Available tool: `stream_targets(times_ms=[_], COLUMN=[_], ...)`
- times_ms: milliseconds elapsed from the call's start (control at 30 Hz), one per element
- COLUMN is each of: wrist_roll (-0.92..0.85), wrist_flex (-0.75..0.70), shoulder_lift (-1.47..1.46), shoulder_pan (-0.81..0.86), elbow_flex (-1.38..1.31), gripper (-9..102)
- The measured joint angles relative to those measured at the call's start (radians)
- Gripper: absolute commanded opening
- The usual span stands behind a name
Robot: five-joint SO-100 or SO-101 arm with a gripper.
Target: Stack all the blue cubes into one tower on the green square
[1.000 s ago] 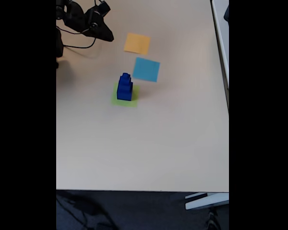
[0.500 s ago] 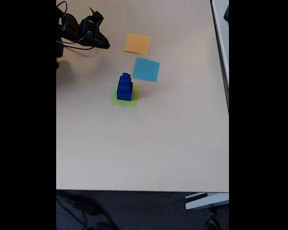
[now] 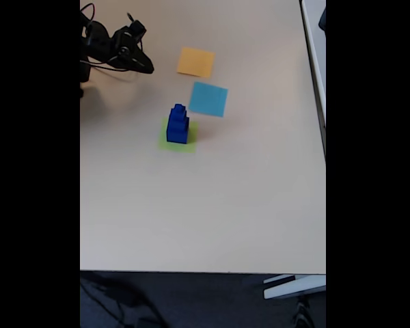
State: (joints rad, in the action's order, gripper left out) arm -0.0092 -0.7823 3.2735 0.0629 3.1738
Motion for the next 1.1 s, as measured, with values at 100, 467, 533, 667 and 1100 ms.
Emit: stream_targets(times_ms=[100,467,533,667,1100], wrist_roll=[-0.012,0.003,0.003,0.003,0.003], wrist_flex=[-0.023,-0.155,-0.166,-0.169,-0.169], shoulder_lift=[-0.002,0.083,0.083,0.083,0.083], shoulder_pan=[-0.008,-0.006,-0.006,-0.006,-0.006], elbow_flex=[0.000,0.000,0.000,0.000,0.000], gripper=[0,0,0,0,0])
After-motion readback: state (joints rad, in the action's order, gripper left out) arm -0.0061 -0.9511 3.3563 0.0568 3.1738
